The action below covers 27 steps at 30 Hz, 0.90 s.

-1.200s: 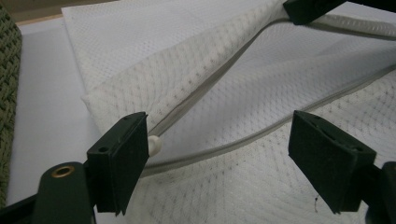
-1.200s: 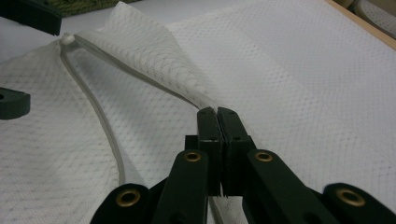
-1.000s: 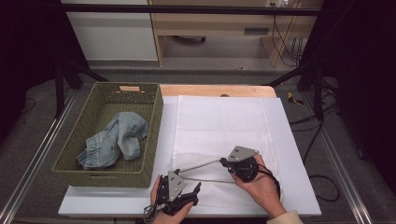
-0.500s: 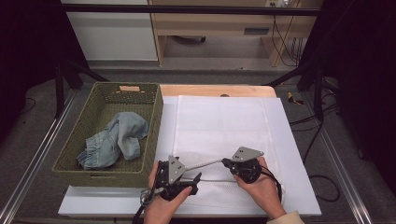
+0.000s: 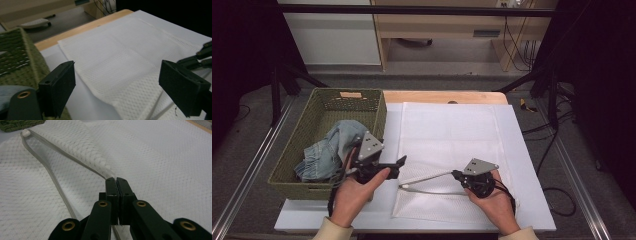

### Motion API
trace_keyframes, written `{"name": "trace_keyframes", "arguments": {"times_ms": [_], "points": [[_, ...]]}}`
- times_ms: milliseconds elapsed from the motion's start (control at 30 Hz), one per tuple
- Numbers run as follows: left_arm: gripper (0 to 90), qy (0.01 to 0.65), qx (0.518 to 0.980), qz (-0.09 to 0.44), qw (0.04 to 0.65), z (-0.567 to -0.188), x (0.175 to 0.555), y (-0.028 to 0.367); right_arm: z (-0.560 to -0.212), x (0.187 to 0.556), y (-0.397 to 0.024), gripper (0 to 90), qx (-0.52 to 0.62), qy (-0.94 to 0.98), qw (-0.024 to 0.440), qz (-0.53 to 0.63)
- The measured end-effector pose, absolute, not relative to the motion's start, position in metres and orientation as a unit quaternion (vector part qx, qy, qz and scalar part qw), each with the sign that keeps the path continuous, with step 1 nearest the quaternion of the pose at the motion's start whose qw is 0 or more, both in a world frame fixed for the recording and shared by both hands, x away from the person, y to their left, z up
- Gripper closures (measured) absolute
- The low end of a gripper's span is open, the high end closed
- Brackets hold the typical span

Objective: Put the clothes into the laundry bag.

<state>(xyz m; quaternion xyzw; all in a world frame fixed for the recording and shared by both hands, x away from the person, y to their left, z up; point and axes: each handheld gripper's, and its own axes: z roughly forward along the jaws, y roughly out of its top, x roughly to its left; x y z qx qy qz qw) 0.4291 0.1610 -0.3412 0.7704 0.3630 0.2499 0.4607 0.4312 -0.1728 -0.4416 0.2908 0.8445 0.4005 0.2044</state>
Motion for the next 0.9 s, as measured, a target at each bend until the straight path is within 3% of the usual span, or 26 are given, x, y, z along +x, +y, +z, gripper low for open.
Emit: {"name": "trace_keyframes", "arguments": {"times_ms": [267,633,900], "points": [[13.2,0.393,0.741,0.297,0.457,-0.329,0.422,0.205,-0.44,0.429,-0.176,88.9,0.289,0.842,0.208,0.404],[8.5,0.41,0.755,0.289,0.422,-0.334,0.427,0.218,-0.441,0.428,-0.175,88.9,0.291,0.842,0.207,0.403],[6.5,0.421,0.778,0.295,0.362,-0.33,0.441,0.226,-0.443,0.426,-0.179,89.0,0.292,0.842,0.205,0.405]]}}
